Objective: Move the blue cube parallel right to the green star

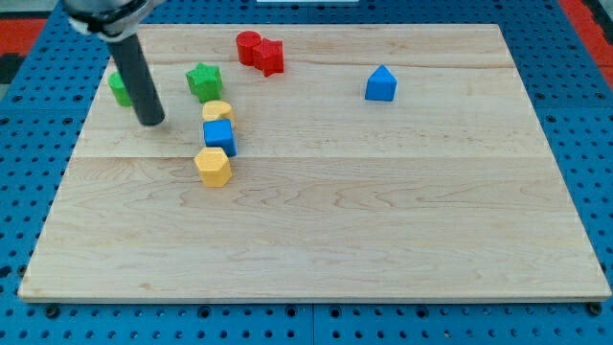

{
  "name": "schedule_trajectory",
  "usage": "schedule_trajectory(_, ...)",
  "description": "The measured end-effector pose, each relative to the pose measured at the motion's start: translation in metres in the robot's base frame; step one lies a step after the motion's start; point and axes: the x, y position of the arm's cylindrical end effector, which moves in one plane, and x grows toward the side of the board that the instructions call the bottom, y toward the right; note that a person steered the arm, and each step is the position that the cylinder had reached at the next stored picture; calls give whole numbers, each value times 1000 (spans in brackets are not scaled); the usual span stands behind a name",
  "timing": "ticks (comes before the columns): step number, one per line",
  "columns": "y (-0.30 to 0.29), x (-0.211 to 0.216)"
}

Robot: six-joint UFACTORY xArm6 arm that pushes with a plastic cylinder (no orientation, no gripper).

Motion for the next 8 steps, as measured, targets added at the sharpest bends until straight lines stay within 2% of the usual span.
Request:
schedule_trajectory(1, 45, 41)
schedule_trajectory(3, 93, 29)
schedule_trajectory(4, 121, 18)
schedule_trajectory(7, 142, -74)
schedule_trajectory(8, 149, -57)
